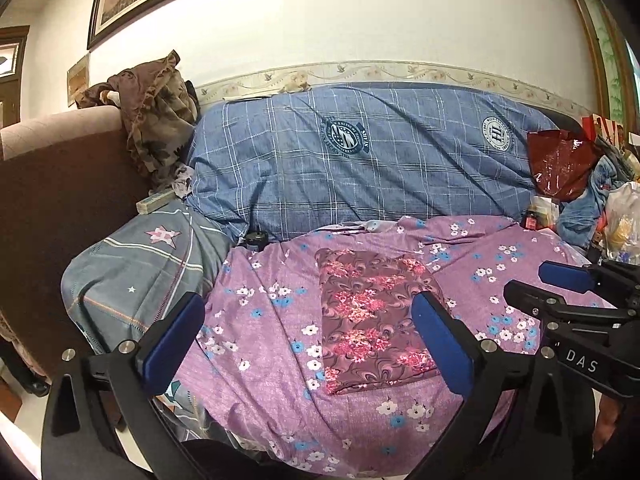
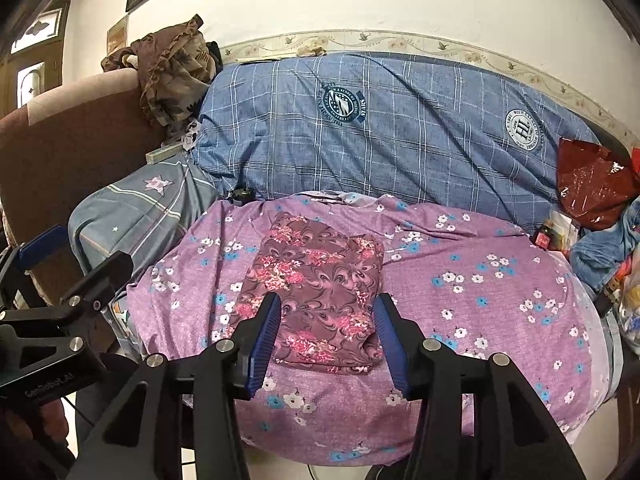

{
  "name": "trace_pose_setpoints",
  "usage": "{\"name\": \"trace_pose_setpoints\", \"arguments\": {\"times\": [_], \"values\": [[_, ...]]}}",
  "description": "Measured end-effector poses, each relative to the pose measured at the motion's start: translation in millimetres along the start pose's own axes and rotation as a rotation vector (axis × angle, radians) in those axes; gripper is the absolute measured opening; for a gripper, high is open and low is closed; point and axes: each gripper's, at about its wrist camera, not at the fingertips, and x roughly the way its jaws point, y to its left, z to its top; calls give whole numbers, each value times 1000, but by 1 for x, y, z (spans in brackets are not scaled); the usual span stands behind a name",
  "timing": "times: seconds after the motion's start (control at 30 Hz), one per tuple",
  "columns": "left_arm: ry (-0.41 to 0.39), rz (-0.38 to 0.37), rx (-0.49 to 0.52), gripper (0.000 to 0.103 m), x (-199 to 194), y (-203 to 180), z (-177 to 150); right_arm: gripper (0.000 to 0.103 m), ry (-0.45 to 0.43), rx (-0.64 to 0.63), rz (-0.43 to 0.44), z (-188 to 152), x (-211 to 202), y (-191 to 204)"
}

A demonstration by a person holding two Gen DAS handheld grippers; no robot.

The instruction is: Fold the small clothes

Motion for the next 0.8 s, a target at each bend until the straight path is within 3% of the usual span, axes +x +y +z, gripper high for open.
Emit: {"name": "trace_pose_setpoints", "arguments": {"times": [0.8], "values": [[38,82,-41,103,6,9,-3,52,-30,-16,-72,3,-8,7]]}}
